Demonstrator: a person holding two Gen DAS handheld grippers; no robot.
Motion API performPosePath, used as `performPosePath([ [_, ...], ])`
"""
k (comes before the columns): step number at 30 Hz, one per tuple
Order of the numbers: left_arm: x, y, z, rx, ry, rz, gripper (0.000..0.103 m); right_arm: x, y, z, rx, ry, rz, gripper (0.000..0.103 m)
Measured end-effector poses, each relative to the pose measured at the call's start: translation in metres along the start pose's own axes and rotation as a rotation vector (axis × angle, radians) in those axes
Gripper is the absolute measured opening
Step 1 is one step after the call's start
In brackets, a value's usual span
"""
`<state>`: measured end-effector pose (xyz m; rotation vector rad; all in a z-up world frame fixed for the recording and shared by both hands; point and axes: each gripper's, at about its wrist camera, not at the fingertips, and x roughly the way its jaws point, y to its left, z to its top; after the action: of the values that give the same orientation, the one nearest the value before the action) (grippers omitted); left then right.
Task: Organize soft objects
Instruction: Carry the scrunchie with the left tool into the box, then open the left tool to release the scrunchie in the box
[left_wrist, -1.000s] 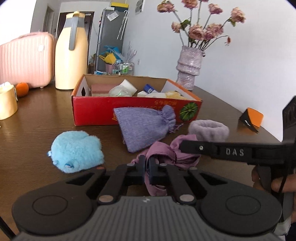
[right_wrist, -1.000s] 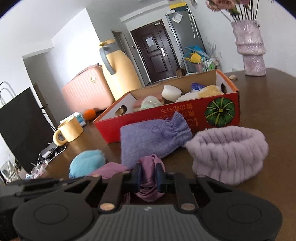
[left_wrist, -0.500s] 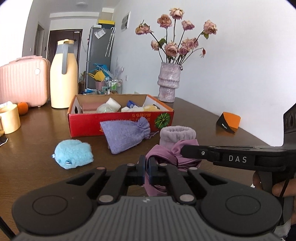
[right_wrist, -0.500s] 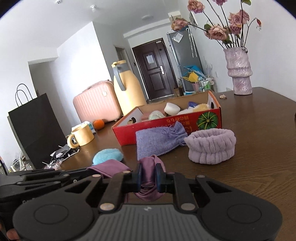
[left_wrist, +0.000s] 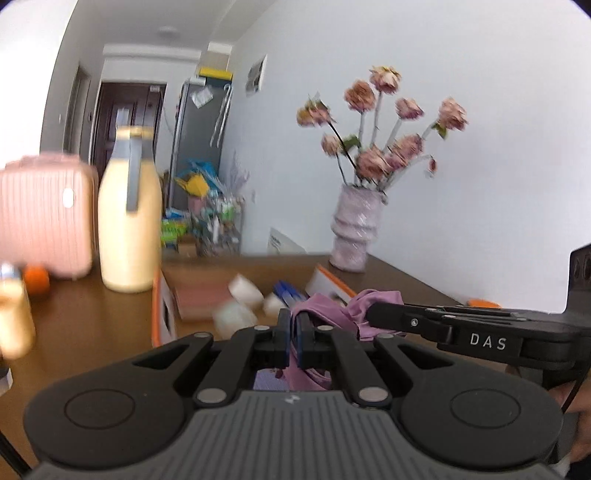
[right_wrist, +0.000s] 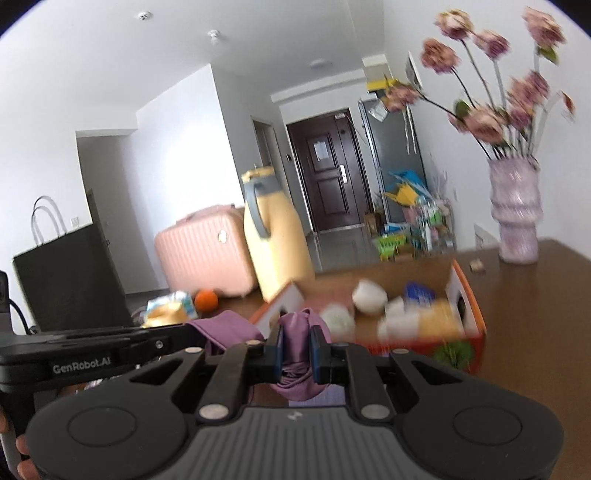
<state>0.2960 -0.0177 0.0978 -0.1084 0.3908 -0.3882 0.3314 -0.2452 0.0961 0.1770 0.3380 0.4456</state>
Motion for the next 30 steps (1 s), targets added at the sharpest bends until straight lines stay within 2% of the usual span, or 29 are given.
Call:
performPosePath([
  [3, 0.023, 0.017, 0.033, 0.036, -0.03, 0.021, 0.004, 0.047, -0.007, 0.034, 0.028, 0.023, 0.039, 0.014],
  [7, 0.064, 0.049, 0.065, 0.042, -0.02, 0.097, 0.004, 0.126, -0.018, 0.056, 0.081, 0.124, 0.09, 0.014],
  [10, 0.104, 0.079, 0.076, 0.037, 0.034, 0.159, 0.003, 0.194, -0.032, 0.054, 0.16, 0.24, 0.118, 0.014],
  [13, 0.144, 0.107, 0.076, 0.024, 0.122, 0.19, 0.003, 0.254, -0.045, 0.036, 0.245, 0.369, 0.098, 0.013],
  [15, 0.168, 0.118, 0.071, 0.04, 0.181, 0.208, 0.003, 0.276, -0.054, 0.029, 0.273, 0.416, 0.062, 0.013],
  [17, 0.189, 0.123, 0.067, 0.06, 0.224, 0.218, 0.003, 0.283, -0.056, 0.027, 0.235, 0.412, 0.001, 0.013],
  [21, 0.219, 0.124, 0.064, 0.08, 0.265, 0.197, 0.004, 0.286, -0.042, 0.033, 0.059, 0.364, -0.134, 0.013],
  [25, 0.248, 0.128, 0.061, 0.083, 0.31, 0.234, 0.008, 0.3, -0.043, 0.036, 0.002, 0.38, -0.151, 0.017],
  [27, 0.254, 0.131, 0.06, 0.08, 0.325, 0.242, 0.017, 0.302, -0.04, 0.036, -0.024, 0.398, -0.15, 0.02],
  [29, 0.253, 0.132, 0.059, 0.083, 0.324, 0.254, 0.032, 0.299, -0.041, 0.038, -0.026, 0.386, -0.14, 0.024],
  [30, 0.25, 0.133, 0.059, 0.083, 0.315, 0.256, 0.033, 0.298, -0.043, 0.041, -0.019, 0.38, -0.125, 0.031],
])
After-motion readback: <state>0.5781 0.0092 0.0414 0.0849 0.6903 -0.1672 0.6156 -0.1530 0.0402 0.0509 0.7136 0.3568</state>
